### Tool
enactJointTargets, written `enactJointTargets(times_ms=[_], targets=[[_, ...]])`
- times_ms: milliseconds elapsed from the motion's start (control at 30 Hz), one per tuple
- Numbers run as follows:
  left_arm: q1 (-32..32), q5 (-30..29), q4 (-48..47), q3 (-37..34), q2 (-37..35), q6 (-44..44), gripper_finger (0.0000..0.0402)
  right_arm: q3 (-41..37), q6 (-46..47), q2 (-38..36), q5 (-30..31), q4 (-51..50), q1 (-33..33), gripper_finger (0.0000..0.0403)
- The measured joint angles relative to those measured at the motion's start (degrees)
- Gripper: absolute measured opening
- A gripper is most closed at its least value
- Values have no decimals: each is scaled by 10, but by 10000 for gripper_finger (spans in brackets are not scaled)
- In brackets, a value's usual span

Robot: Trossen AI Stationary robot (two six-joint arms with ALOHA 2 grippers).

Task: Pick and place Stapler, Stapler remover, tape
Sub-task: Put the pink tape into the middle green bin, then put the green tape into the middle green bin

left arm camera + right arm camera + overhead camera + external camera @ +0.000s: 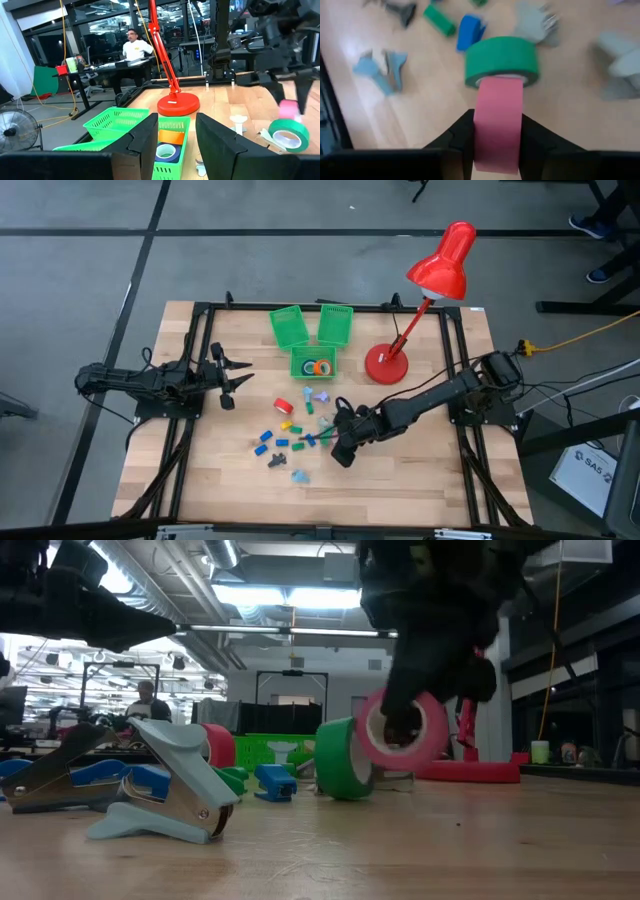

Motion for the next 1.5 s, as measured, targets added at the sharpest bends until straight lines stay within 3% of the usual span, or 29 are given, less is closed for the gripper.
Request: enactJointTargets(times_ms=[267, 600, 800, 900, 1133, 1500], targets=[[0, 0, -1, 0, 0, 0, 128, 46, 44, -7, 84, -73, -13, 105], [0, 0, 0, 0, 0, 0, 127, 99, 16, -7, 91, -78, -84, 121], [0, 0, 0, 0, 0, 0, 127, 101, 85, -8, 116, -61, -161, 105], [0, 0, 0, 0, 0, 0, 128, 101, 107, -8, 116, -52, -206, 109], [0, 0, 0, 0, 0, 0, 127, 101, 103, -1, 56, -29, -283, 160], [0, 0, 0, 0, 0, 0, 128, 101, 85, 28, 50, -30, -295, 169]])
